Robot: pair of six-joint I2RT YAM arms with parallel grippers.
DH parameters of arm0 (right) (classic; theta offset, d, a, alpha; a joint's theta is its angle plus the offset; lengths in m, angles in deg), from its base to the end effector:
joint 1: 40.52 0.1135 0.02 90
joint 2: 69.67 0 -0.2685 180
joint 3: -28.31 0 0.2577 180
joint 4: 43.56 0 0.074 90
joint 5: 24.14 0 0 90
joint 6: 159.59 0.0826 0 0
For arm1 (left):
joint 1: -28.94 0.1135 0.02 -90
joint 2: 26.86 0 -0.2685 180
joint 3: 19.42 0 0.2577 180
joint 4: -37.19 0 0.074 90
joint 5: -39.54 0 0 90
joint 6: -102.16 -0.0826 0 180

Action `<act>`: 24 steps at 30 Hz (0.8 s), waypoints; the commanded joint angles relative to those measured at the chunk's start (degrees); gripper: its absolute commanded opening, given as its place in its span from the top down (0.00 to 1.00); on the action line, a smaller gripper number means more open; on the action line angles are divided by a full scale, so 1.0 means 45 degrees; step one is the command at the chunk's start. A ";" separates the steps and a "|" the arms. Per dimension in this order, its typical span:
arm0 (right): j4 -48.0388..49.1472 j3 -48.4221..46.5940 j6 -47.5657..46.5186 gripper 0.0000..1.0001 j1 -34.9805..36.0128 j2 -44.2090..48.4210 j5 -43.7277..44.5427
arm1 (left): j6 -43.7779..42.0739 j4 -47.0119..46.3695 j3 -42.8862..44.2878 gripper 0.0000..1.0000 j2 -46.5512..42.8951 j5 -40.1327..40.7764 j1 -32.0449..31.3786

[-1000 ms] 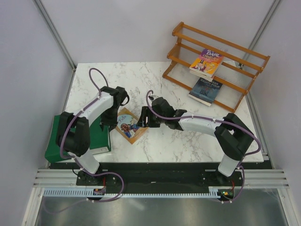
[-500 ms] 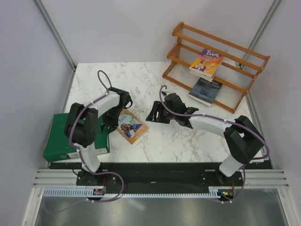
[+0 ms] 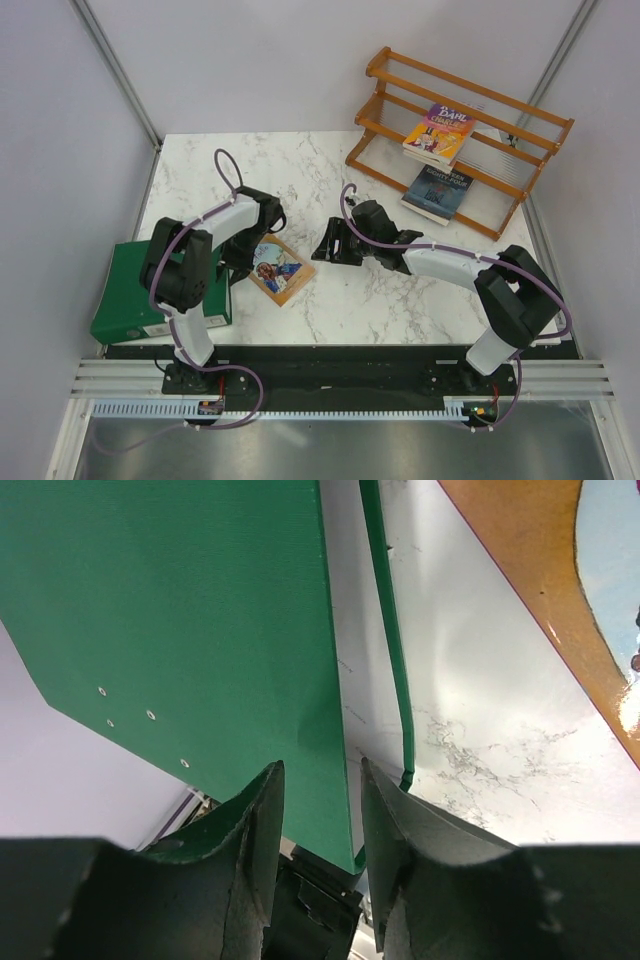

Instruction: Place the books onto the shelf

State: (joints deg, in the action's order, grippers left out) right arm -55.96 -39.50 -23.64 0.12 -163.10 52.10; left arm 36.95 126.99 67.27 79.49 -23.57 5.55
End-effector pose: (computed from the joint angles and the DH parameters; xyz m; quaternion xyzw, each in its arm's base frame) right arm 0.2831 0.2689 0.1751 -0.0111 0.8939 0.3767 0.2428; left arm 0.2801 -0.0805 0.1452 -0.0276 -0.9590 -0.2763 0.0565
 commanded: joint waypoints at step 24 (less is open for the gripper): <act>0.1424 0.1003 0.0608 0.31 -0.0223 0.0430 -0.0634 | 0.2419 0.1455 0.0816 0.43 0.1329 0.3750 0.0804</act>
State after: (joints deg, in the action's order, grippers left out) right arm -52.84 -35.37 -21.56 -0.69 -163.10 50.16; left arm 44.43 127.27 69.28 85.54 -11.44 6.90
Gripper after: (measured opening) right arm 0.687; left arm 0.570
